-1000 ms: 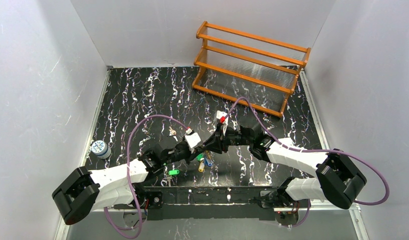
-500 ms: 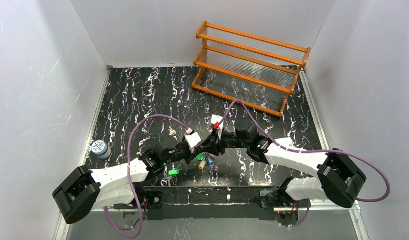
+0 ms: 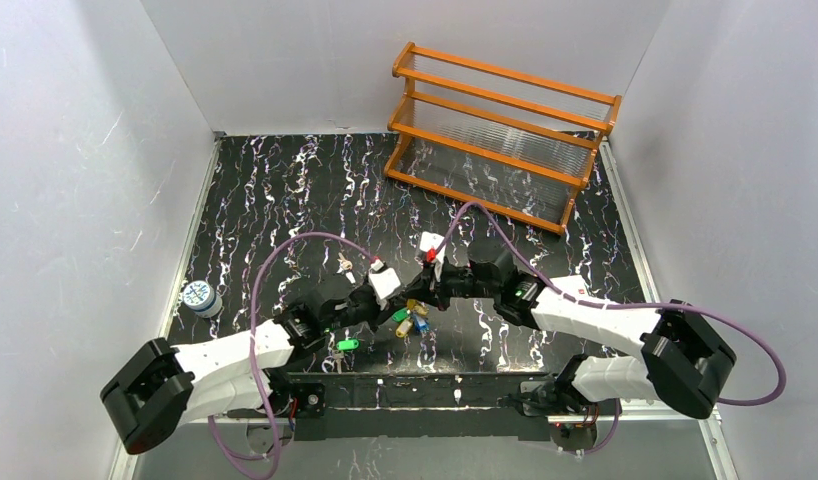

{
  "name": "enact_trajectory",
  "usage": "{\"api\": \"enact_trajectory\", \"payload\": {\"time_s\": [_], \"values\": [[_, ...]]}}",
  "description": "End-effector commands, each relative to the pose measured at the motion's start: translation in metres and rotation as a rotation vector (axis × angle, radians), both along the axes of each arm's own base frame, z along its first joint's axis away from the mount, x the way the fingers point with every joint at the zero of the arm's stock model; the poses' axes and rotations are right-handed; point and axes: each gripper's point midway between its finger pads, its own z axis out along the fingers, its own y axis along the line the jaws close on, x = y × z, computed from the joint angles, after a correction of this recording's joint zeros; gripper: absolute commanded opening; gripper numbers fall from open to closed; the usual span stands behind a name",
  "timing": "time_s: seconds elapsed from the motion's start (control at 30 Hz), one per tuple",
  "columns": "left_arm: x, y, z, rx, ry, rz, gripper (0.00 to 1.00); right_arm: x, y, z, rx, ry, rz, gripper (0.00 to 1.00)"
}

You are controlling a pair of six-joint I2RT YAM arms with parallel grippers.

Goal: Put the keys on the keyring

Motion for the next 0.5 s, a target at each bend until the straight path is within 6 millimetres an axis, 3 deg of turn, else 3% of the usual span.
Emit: {"api": "enact_trajectory", "payload": {"time_s": [0.0,0.23,0.47], "values": [[0.001,-0.002,0.04,-0.097,-0.124,-0.014,0.06,-0.008,-0.008,0.005,0.011,0.016,0.039,0.01],[0.001,0.015,0.066,-0.152,-0.213,0.037,0.35,-0.021,-0.019,0.025,0.096,-0.004,0.185,0.01],[-0.009,0.025,0.088,-0.211,-0.234,0.039,0.43,-0.03,-0.037,0.045,0.198,-0.009,0.295,0.01]]}}
